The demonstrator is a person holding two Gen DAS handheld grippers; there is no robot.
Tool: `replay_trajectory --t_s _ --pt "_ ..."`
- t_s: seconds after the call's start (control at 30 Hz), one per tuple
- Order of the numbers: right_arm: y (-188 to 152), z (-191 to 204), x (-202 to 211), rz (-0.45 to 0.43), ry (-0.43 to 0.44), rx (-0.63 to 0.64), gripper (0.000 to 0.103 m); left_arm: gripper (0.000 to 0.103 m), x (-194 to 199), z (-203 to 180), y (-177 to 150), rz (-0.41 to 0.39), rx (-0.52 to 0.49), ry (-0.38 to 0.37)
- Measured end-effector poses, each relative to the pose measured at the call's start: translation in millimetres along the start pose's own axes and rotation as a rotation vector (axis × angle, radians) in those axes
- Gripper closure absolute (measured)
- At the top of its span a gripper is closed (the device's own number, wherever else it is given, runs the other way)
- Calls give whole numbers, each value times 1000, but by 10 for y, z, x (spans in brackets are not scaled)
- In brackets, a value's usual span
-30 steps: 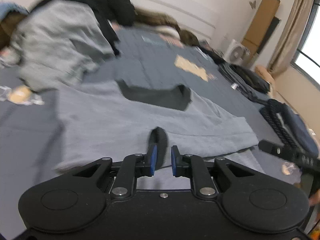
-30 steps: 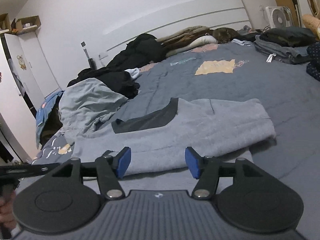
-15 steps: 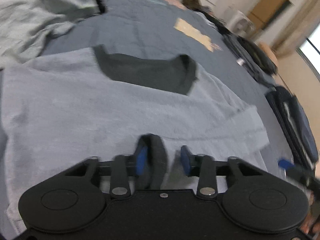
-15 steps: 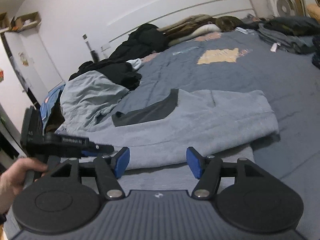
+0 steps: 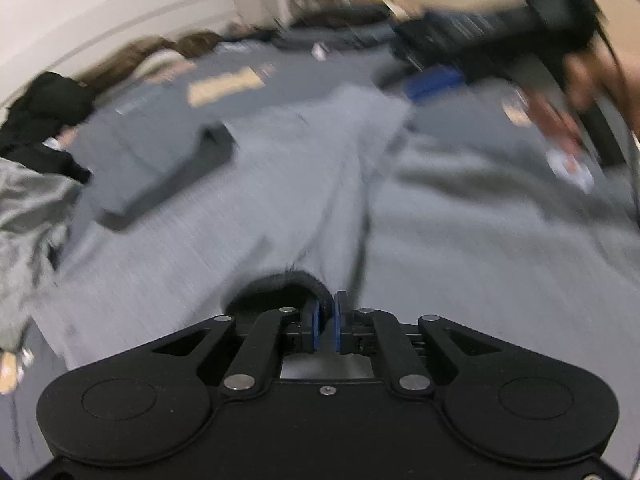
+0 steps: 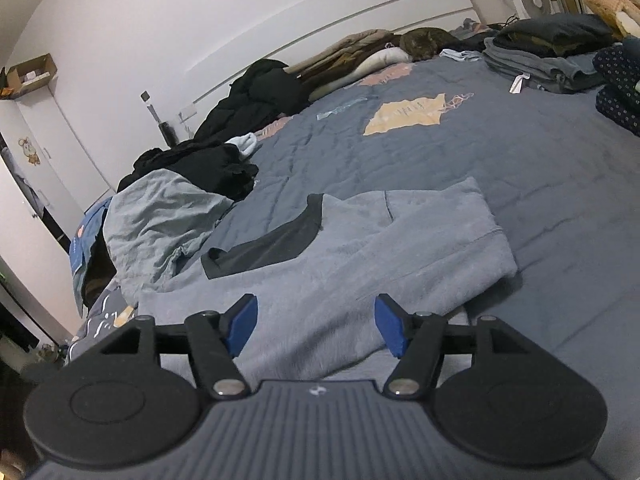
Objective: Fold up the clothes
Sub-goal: 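Fold the held sleeve across the sweatshirt body with the left gripper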
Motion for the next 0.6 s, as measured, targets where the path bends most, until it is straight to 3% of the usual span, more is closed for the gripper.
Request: replay_trajectory --t_s 0.1,0.13,0.23,0.37,0.53,0.6 --pt "-5 -12 -18 13 -7 5 39 77 85 -18 -143 1 101 -30" --pt "-13 -15 -30 19 -8 4 38 67 128 52 -160 -21 184 -49" --pt "-47 -21 -72 39 -15 3 38 54 268 344 -190 -115 457 -109" --pt "-57 -17 -84 40 -17 9 38 51 245 734 -276 -236 828 -224" --pt "-33 -55 -81 29 -26 7 38 51 -12 817 -325 -286 1070 -326" --pt "-7 -115 -78 22 -39 -12 38 56 -70 828 -348 -303 1096 -301"
Point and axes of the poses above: each gripper's, at about its wrist camera, not at the fingertips, and x roughly against the way its jaws point, z to its left, y to its top, the point moved 7 cm from there along -x, roughly the way its jaws point, and after that the axes turned 6 degrees about -y, right-handed, at the moved point
